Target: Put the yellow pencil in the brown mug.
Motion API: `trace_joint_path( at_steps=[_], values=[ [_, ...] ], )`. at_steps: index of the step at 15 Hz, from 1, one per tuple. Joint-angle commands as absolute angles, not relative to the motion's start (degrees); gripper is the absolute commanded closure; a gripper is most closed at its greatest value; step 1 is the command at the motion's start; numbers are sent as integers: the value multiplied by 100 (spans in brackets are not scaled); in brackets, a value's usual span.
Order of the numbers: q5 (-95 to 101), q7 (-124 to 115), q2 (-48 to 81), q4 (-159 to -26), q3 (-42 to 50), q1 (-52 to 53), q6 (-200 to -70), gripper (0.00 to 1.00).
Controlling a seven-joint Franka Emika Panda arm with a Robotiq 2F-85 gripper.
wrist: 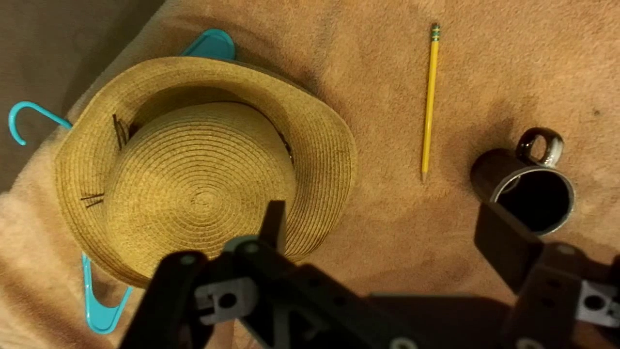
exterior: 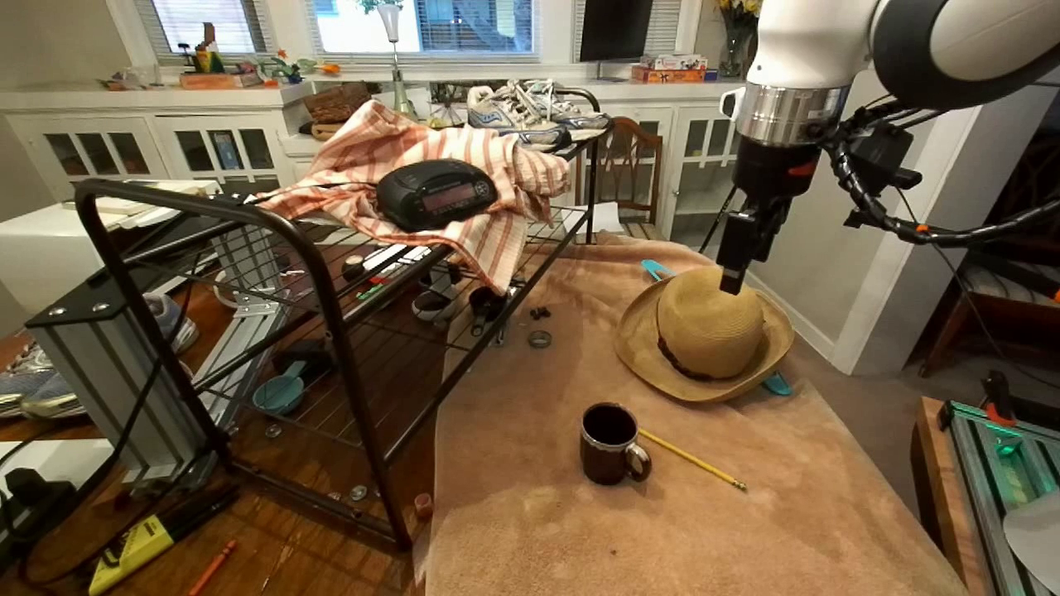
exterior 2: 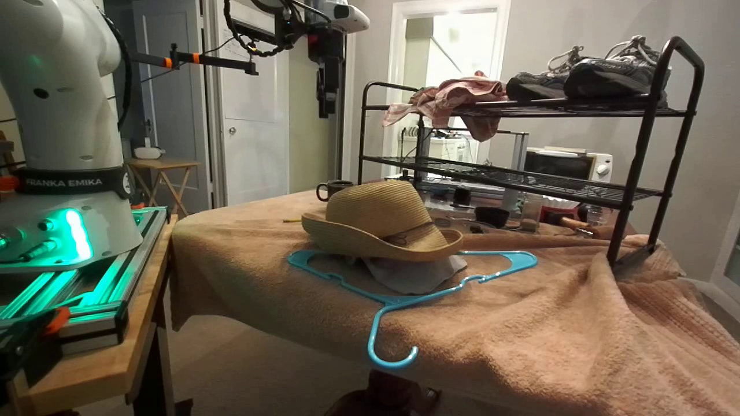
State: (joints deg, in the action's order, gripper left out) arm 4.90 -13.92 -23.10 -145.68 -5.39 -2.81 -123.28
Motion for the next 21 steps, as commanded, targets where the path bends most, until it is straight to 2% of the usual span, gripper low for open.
trace_joint_path(
  at_steps=[1,8,17,21],
  values=[
    [440,-1461,-2453,-15048,-554,-128,-12777,0],
    [443,-1636,-2407,-15963,-752,26,-13998,0],
    [433,-1517,-2289,-15771,-711,34,-13815,0],
    [348,-1648,-1656,-15765,-685,-3,-14266,0]
  ],
)
